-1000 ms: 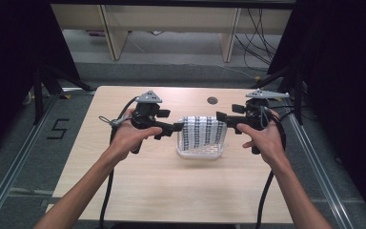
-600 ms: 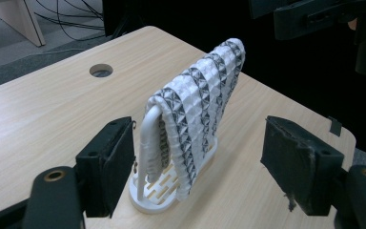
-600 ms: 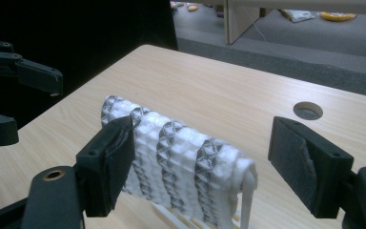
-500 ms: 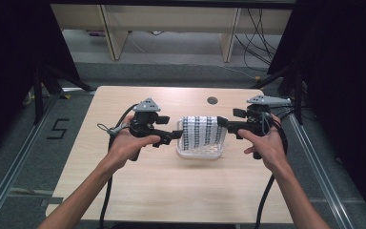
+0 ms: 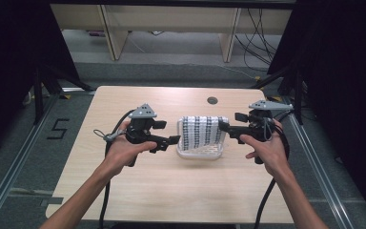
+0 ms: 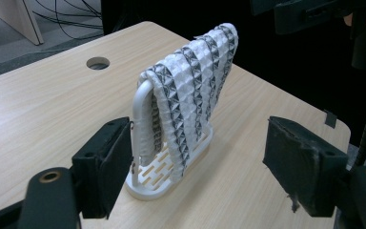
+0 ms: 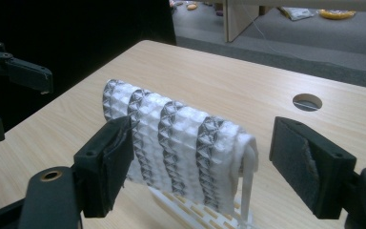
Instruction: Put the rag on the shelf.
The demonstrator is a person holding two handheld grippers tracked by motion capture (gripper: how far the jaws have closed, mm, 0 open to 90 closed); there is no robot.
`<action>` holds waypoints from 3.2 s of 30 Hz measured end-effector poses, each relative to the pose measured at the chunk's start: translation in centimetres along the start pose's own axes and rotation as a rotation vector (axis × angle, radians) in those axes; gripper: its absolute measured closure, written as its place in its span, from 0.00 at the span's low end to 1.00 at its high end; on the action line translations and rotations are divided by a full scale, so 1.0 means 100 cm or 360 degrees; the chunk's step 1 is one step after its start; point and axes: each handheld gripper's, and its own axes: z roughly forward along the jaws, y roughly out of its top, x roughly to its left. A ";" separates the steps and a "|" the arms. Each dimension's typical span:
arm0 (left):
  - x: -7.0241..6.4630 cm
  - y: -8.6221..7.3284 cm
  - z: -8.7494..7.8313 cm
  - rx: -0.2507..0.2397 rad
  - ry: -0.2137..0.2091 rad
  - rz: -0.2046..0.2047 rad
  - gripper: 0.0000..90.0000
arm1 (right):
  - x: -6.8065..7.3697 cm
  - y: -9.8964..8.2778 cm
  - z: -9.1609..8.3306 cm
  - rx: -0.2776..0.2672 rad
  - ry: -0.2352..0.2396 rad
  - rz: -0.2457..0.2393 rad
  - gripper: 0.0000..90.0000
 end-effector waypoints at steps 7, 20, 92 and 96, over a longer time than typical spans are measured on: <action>-0.004 -0.007 -0.003 -0.0002 -0.0001 0.0004 0.24 | 0.002 -0.009 -0.002 -0.0004 -0.0007 0.0030 0.25; -0.015 -0.022 -0.009 0.0004 -0.0007 0.0051 0.23 | 0.006 -0.022 -0.008 -0.0025 0.0015 0.0013 0.24; -0.032 -0.130 -0.010 0.0026 -0.0070 -0.0006 0.17 | 0.038 -0.109 -0.007 0.0014 0.0132 -0.0053 0.21; -0.032 -0.138 -0.010 0.0005 -0.0079 -0.0028 0.17 | 0.041 -0.118 -0.003 0.0061 0.0135 -0.0049 0.21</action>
